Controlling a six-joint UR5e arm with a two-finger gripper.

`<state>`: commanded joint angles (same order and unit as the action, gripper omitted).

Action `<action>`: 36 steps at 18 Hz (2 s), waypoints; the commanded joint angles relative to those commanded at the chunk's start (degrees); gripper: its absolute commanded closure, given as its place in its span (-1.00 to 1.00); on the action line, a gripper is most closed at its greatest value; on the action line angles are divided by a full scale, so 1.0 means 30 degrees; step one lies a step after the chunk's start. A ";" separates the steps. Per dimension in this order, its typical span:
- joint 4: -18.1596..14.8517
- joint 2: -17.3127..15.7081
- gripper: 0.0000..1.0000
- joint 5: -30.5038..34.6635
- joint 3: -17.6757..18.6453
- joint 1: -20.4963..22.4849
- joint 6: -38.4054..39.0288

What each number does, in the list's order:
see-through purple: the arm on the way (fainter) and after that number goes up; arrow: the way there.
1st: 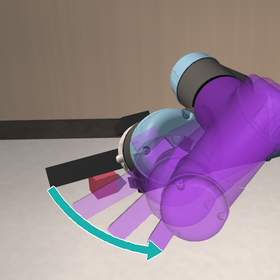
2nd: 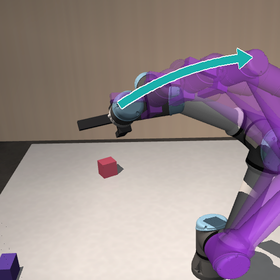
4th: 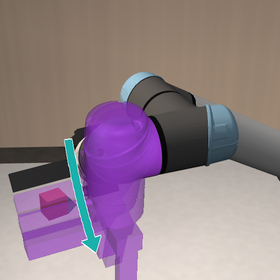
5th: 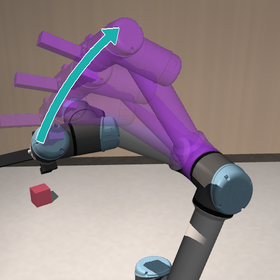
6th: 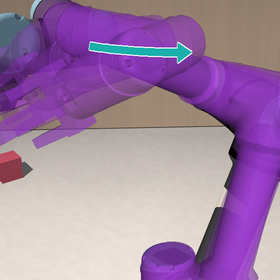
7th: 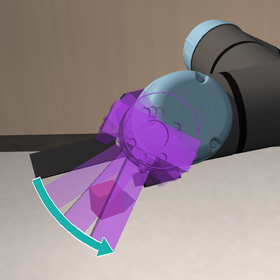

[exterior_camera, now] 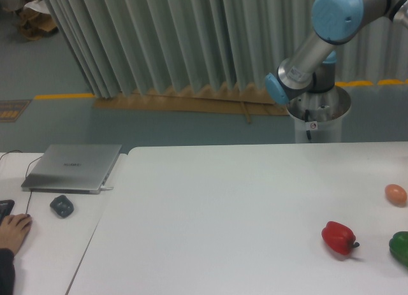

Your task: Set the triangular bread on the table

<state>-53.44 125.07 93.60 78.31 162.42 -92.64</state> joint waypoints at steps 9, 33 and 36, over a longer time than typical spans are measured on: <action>-0.2076 -0.1287 0.27 -0.1140 0.0088 -0.0029 0.0439; -0.9288 -0.5392 0.27 -0.2724 0.0703 -0.5531 0.7783; -0.8910 -0.5363 0.27 -0.2754 0.0732 -0.6792 1.0187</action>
<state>-80.17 108.98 85.34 80.51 142.04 -62.07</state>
